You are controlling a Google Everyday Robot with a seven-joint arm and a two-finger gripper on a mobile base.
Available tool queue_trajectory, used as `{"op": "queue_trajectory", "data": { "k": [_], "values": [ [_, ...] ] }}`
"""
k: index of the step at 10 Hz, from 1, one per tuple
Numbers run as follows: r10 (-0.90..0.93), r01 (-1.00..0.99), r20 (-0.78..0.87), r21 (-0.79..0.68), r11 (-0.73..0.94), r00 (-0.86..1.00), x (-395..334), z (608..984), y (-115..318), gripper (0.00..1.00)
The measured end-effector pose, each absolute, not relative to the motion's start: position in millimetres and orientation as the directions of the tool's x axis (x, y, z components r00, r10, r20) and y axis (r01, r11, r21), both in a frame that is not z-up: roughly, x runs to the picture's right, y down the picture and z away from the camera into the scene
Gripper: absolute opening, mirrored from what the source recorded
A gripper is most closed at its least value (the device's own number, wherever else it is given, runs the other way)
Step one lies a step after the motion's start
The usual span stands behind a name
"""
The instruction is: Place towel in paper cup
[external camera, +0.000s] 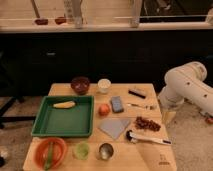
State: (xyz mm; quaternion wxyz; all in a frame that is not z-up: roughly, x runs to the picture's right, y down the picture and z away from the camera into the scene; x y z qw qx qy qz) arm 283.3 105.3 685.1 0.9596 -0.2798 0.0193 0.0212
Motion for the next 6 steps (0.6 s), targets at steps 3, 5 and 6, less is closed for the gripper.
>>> {"op": "queue_trajectory", "data": {
  "k": [3,5,6],
  "values": [
    [0.033,-0.057,-0.054,-0.541,0.839,0.998,285.9,685.8,103.6,0.80],
    [0.021,-0.044,-0.047,-0.556,0.830,0.999,274.4,695.3,96.8,0.80],
    [0.024,-0.043,-0.042,-0.565,0.824,0.999,262.9,698.4,98.7,0.80]
  ]
}}
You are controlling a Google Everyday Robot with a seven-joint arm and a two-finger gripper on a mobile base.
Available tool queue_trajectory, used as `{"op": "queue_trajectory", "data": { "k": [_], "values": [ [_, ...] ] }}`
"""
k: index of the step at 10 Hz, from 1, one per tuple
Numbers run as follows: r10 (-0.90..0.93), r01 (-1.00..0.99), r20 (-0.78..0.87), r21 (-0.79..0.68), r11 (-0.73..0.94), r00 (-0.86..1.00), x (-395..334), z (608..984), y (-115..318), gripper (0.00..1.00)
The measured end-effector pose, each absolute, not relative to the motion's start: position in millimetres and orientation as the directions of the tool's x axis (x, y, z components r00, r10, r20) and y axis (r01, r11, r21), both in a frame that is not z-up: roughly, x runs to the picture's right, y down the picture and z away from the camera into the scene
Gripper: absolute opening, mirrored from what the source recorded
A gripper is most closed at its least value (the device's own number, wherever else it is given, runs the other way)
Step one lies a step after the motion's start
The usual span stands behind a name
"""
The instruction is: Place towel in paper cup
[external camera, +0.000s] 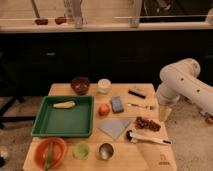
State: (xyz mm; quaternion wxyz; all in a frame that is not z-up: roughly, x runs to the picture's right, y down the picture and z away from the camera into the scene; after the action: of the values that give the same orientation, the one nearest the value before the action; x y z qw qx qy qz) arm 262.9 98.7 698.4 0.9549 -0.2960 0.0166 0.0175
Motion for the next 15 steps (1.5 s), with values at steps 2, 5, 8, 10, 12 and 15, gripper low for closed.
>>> {"op": "queue_trajectory", "data": {
  "k": [2,5,8,10,12,15],
  "values": [
    [0.023,-0.039,-0.034,-0.592,0.805,0.999,233.5,706.9,111.8,0.80],
    [0.125,-0.103,-0.007,-0.616,0.781,0.992,216.7,727.7,129.4,0.80],
    [0.223,-0.187,-0.011,-0.583,0.791,0.975,196.8,740.7,143.9,0.80],
    [0.233,-0.199,-0.016,-0.578,0.791,0.972,196.9,741.3,146.4,0.80],
    [0.232,-0.198,-0.014,-0.579,0.791,0.972,196.1,741.3,146.2,0.80],
    [0.243,-0.208,-0.021,-0.587,0.782,0.970,196.3,741.4,151.7,0.80]
  ]
}}
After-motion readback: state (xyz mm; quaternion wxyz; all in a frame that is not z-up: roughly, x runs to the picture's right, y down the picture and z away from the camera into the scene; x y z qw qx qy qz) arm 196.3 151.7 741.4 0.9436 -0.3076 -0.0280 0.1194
